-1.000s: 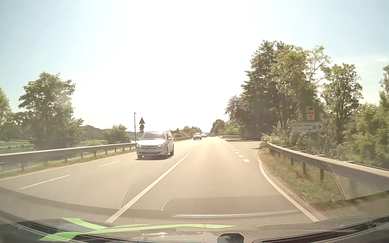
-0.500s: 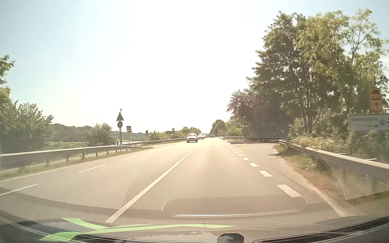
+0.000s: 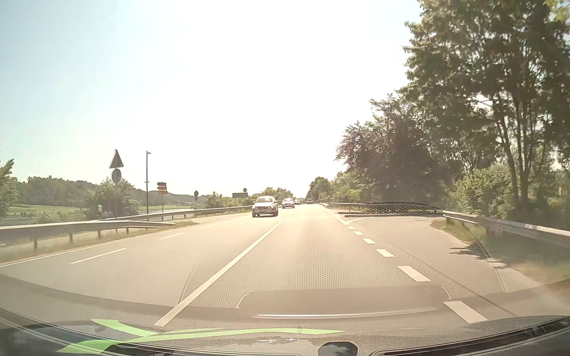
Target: Follow the waypoints while adhering to traffic rules and regulations
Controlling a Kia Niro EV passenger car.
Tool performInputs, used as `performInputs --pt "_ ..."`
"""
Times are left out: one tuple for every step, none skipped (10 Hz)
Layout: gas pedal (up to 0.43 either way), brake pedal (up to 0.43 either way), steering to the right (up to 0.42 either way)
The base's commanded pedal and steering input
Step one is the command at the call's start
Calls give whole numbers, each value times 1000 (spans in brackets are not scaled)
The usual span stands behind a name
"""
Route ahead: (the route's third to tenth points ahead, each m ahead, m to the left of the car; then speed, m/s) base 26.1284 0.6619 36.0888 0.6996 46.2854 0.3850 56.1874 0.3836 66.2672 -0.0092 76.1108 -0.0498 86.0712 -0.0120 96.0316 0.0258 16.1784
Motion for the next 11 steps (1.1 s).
performInputs --pt "157 0 1" --pt "157 0 0" --pt "157 0 0" --pt "157 0 0" --pt "169 0 -1" --pt "169 0 -1" --pt "157 0 -4" --pt "150 0 -9" --pt "150 0 -11" --pt "150 0 -10" --pt "150 0 -6"
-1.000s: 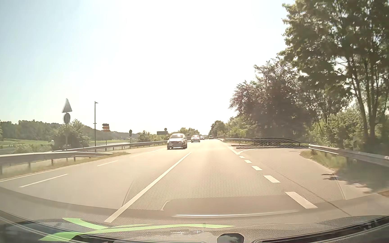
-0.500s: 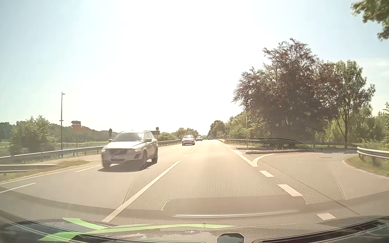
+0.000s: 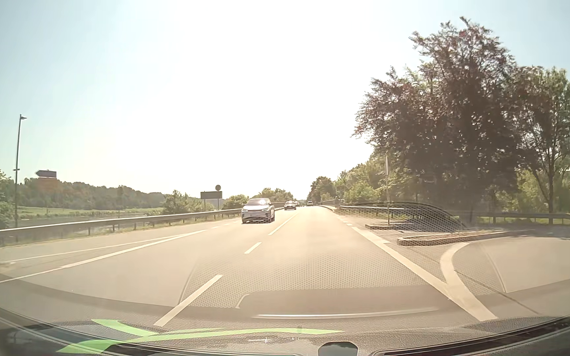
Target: Follow the waypoints while adhering to traffic rules and regulations
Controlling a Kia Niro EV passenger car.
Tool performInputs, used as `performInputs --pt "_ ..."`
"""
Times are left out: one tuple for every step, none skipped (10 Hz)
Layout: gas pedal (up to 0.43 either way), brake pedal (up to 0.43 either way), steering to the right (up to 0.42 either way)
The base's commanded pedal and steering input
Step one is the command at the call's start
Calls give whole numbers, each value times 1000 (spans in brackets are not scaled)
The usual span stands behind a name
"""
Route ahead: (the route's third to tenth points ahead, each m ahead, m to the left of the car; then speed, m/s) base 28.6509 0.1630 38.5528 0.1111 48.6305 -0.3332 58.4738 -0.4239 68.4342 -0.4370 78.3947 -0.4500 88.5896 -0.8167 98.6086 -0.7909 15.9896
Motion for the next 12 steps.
performInputs --pt "157 0 -5" --pt "169 0 -5" --pt "169 0 -5" --pt "177 0 -2" --pt "177 0 0" --pt "177 0 0" --pt "177 0 0" --pt "177 0 1" --pt "177 0 0" --pt "177 0 1" --pt "177 0 1" --pt "177 0 1"
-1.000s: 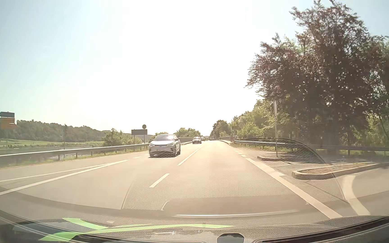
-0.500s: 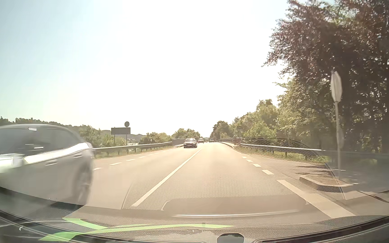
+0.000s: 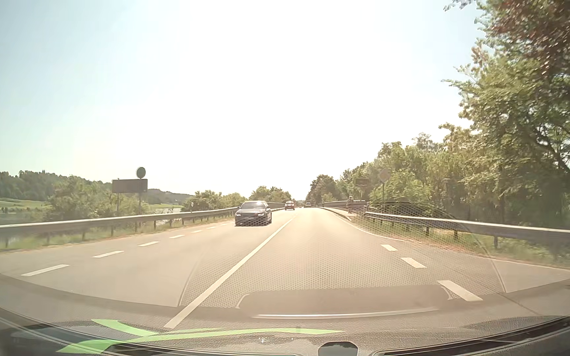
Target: Follow the waypoints while adhering to traffic rules and regulations
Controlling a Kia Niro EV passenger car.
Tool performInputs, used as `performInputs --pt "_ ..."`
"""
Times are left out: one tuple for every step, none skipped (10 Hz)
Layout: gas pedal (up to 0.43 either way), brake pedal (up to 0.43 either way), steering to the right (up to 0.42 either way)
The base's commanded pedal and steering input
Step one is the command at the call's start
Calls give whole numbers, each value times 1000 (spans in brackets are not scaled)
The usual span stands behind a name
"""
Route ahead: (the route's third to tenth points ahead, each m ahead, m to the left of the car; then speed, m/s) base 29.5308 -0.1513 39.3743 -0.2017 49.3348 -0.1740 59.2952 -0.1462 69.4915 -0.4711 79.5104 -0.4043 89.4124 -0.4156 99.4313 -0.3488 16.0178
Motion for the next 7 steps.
performInputs --pt "177 0 1" --pt "189 0 1" --pt "189 0 2" --pt "189 0 1" --pt "189 0 2" --pt "197 0 1" --pt "197 0 2"
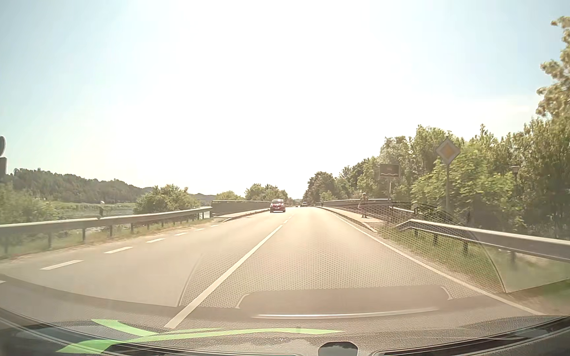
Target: Follow the waypoints while adhering to traffic rules and regulations
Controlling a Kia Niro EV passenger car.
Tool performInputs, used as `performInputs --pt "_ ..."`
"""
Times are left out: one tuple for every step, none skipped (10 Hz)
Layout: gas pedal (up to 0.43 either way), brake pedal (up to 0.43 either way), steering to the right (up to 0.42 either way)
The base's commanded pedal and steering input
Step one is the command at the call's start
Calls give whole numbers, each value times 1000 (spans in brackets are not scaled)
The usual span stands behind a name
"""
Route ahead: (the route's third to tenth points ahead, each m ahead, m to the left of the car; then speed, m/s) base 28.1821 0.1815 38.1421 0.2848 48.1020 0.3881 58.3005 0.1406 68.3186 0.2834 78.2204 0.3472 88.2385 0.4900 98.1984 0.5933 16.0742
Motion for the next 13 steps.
performInputs --pt "209 0 1" --pt "209 0 1" --pt "209 0 1" --pt "209 0 1" --pt "209 0 0" --pt "209 0 1" --pt "197 0 1" --pt "197 0 1" --pt "197 0 0" --pt "197 0 0" --pt "197 0 -1" --pt "197 0 -1" --pt "197 0 -1"
